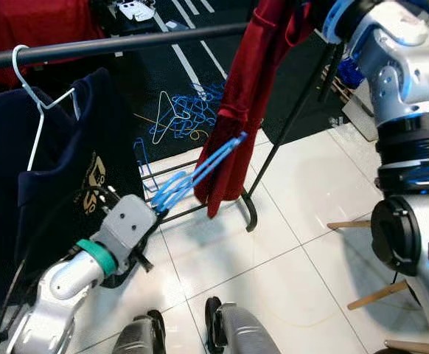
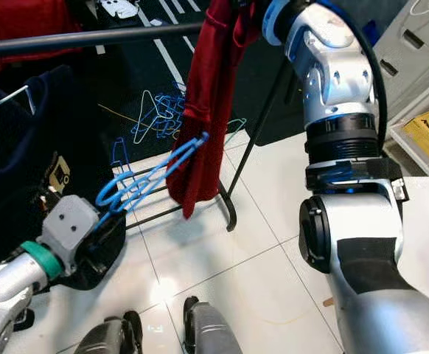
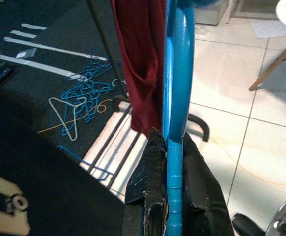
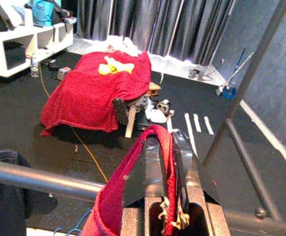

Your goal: Hang hanger

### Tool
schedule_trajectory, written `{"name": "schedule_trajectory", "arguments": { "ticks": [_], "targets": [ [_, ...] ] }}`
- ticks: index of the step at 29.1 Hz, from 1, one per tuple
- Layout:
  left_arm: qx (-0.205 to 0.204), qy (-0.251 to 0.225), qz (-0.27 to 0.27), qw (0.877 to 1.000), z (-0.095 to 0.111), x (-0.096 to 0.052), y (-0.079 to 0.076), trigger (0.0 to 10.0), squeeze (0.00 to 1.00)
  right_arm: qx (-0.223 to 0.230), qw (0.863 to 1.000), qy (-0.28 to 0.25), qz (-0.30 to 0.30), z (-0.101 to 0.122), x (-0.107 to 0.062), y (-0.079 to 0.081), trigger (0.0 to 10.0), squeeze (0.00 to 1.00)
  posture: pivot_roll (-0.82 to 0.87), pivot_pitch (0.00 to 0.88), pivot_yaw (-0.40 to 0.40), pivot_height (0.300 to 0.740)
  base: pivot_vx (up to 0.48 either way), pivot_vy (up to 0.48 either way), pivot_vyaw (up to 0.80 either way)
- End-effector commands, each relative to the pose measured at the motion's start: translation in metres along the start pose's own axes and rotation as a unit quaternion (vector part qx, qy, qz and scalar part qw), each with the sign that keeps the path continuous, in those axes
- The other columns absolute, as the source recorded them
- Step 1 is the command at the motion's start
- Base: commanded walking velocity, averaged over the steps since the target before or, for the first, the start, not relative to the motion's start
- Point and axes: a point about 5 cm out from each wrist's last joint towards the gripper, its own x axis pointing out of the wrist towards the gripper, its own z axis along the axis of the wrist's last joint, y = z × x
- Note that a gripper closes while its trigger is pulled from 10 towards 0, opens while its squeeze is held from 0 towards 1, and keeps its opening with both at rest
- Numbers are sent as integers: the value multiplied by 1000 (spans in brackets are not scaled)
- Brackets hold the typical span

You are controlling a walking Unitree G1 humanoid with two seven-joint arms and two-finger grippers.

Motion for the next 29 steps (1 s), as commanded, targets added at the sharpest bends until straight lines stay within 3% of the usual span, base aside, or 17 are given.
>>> {"name": "schedule_trajectory", "arguments": {
  "ticks": [1,5,9,16,22,29],
  "targets": [
    [-1,-2,3,1000,0,2,-3,10000,0,0,1000,-20,2,7,-1,0,10000,0,-112,145,-71,740,0,0,0],
    [-8,-4,29,1000,-1,12,-8,10000,0,9,999,-26,18,10,1,8,10000,0,-120,148,-75,740,0,0,0],
    [-5,-1,40,999,-3,11,-8,10000,0,9,999,-29,27,12,1,11,10000,0,-120,149,-74,740,0,0,0],
    [4,11,30,999,-7,1,-4,10000,0,-15,998,-54,36,24,-2,17,10000,0,-112,151,-65,740,0,0,0],
    [7,13,41,999,-4,-14,11,10000,0,-38,996,-68,40,31,-5,20,10000,0,-101,151,-63,740,0,0,0],
    [1,8,49,999,-3,-14,13,10000,0,-38,996,-63,41,28,-5,20,10000,0,-99,149,-65,740,0,0,0]
  ]
}}
